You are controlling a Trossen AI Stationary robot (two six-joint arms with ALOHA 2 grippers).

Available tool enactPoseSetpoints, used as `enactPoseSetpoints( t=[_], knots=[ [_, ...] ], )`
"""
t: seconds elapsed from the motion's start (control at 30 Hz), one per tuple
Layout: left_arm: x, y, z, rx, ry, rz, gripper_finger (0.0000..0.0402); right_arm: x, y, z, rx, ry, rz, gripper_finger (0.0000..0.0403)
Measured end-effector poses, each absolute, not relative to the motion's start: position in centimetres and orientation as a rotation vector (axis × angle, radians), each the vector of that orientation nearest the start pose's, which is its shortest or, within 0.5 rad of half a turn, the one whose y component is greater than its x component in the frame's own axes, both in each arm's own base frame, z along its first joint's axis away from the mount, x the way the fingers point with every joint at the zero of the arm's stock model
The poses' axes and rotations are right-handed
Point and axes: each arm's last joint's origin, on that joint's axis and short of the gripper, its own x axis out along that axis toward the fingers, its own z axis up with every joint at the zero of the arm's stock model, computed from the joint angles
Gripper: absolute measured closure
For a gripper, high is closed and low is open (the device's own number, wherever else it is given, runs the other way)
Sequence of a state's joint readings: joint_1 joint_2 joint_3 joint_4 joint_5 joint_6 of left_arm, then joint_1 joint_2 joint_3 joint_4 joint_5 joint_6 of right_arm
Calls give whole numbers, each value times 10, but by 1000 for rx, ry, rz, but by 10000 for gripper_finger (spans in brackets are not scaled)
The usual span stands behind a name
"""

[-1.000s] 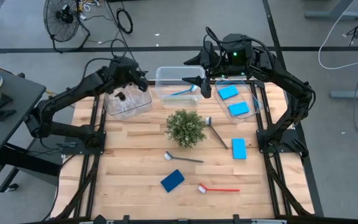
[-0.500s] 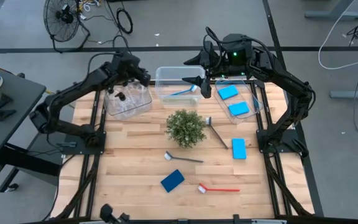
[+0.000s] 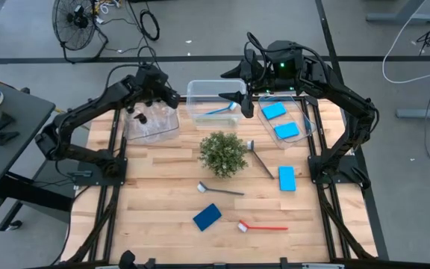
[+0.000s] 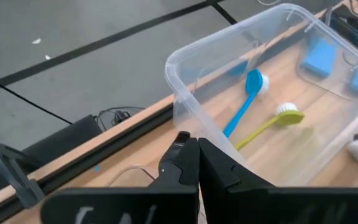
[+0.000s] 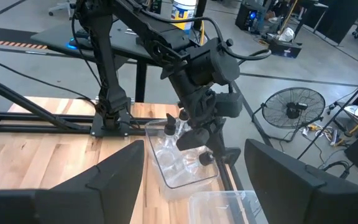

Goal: Pick & Place Kitchen Sink Supplies
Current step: Put the transparent soap dispenser into the left transparent bin

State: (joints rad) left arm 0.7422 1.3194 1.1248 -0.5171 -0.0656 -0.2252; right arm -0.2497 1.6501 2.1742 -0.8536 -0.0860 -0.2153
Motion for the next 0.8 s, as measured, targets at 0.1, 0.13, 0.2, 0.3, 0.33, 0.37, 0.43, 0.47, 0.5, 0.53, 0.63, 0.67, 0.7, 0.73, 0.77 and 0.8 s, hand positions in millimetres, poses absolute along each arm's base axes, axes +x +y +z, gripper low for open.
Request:
enactPoseSetpoints(
  t=[0.1, 0.13, 0.2, 0.3, 0.33, 0.37, 0.43, 0.47, 0.5, 0.53, 0.63, 0.67, 0.7, 0.73, 0.77, 0.8],
  knots=[
    [203, 189, 311, -452, 604, 844, 401, 305, -75, 510, -158, 341, -126, 124],
    [203, 188, 313, -454, 613, 844, 401, 305, -75, 510, -160, 341, -126, 124],
    [201, 187, 320, -460, 647, 843, 401, 305, -75, 510, -161, 341, -126, 124],
    [198, 184, 329, -449, 689, 835, 401, 305, -75, 510, -161, 341, -126, 124],
    [197, 183, 331, -457, 701, 828, 401, 305, -75, 510, -161, 341, -126, 124],
    [196, 182, 333, -467, 712, 818, 401, 305, -75, 510, -161, 341, -126, 124],
    [194, 179, 337, -484, 745, 813, 401, 305, -75, 510, -161, 341, -126, 124],
    [192, 178, 339, -490, 761, 811, 401, 305, -75, 510, -161, 341, -126, 124],
    [191, 176, 340, -495, 776, 809, 401, 305, -75, 510, -161, 341, -126, 124],
    [190, 175, 341, -497, 789, 807, 401, 305, -75, 510, -161, 341, -126, 124],
    [188, 173, 344, -510, 816, 801, 401, 305, -75, 510, -163, 341, -126, 124],
    [187, 172, 344, -518, 822, 795, 401, 305, -75, 510, -165, 341, -125, 124],
    [187, 172, 345, -533, 824, 788, 401, 305, -75, 510, -165, 341, -125, 124],
    [187, 171, 345, -553, 828, 779, 401, 305, -75, 510, -165, 341, -125, 124],
    [186, 170, 344, -567, 834, 768, 401, 305, -75, 510, -165, 341, -125, 124],
    [186, 169, 344, -580, 846, 757, 401, 305, -75, 510, -165, 341, -125, 124]
  ],
)
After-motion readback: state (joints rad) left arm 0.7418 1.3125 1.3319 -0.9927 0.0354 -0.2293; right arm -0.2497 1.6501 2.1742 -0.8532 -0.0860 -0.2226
